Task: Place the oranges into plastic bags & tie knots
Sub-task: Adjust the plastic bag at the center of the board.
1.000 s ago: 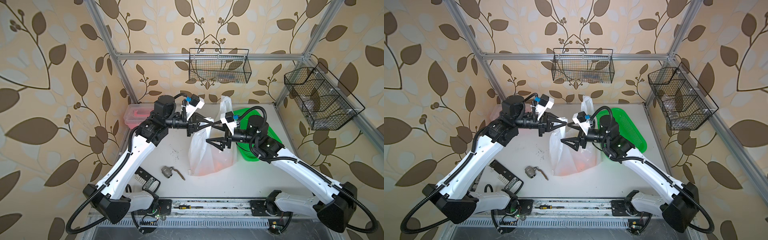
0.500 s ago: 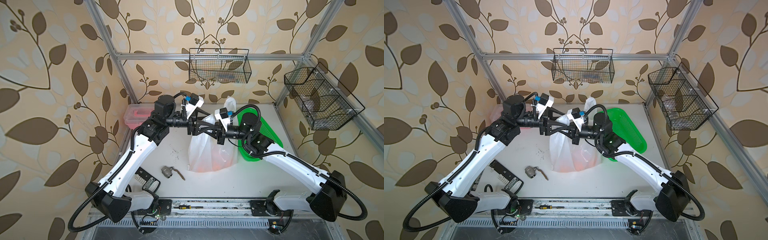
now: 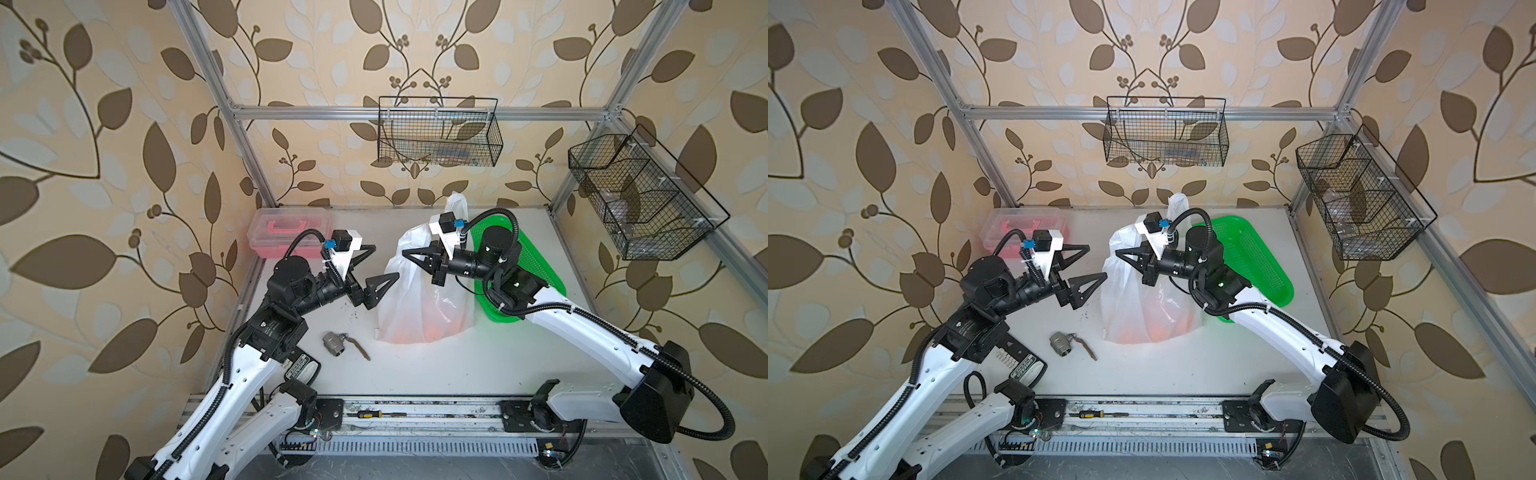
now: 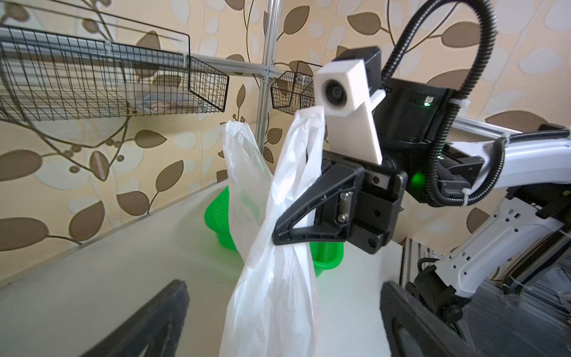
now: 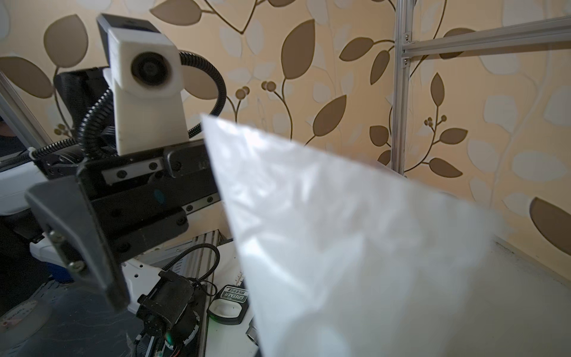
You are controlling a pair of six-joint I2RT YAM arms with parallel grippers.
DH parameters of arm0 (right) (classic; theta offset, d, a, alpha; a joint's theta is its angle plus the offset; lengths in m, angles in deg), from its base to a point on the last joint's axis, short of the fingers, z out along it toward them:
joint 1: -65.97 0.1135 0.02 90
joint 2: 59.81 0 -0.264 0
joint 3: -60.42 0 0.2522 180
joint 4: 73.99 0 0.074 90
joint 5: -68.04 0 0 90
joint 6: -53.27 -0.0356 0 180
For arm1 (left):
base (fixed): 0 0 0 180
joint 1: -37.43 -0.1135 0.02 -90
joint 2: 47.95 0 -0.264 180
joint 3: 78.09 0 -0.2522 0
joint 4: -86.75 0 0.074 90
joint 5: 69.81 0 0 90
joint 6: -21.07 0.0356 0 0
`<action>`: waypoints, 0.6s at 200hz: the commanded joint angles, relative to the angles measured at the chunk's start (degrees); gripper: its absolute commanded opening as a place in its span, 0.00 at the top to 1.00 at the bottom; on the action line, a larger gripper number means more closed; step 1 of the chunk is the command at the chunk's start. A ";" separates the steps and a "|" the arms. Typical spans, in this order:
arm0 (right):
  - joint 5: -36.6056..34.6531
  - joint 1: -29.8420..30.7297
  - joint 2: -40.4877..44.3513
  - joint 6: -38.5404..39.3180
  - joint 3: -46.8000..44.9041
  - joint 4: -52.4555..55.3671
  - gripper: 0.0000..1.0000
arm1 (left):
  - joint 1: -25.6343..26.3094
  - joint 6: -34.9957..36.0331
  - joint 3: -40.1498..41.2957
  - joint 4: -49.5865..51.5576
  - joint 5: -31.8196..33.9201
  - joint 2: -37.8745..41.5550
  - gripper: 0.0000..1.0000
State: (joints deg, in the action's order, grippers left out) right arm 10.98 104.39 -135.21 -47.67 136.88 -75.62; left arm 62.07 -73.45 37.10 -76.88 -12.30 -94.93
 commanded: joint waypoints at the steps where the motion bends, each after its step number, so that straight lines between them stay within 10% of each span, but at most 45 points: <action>1: -1.78 0.60 1.47 -0.33 0.39 1.19 1.00 | -0.45 -2.29 1.72 -7.00 -1.53 -3.08 0.01; 68: -7.35 2.24 1.30 -1.44 2.12 2.69 1.00 | 1.05 -6.34 4.84 -18.87 -7.85 -9.97 0.01; 120: -12.81 2.67 1.13 -4.50 3.74 2.18 1.00 | 7.61 -2.99 5.63 -16.97 -0.90 -12.10 0.15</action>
State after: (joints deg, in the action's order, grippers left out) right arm 1.98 106.49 -135.21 -50.27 137.86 -72.91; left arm 67.27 -78.21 42.83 -91.81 -16.58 -106.17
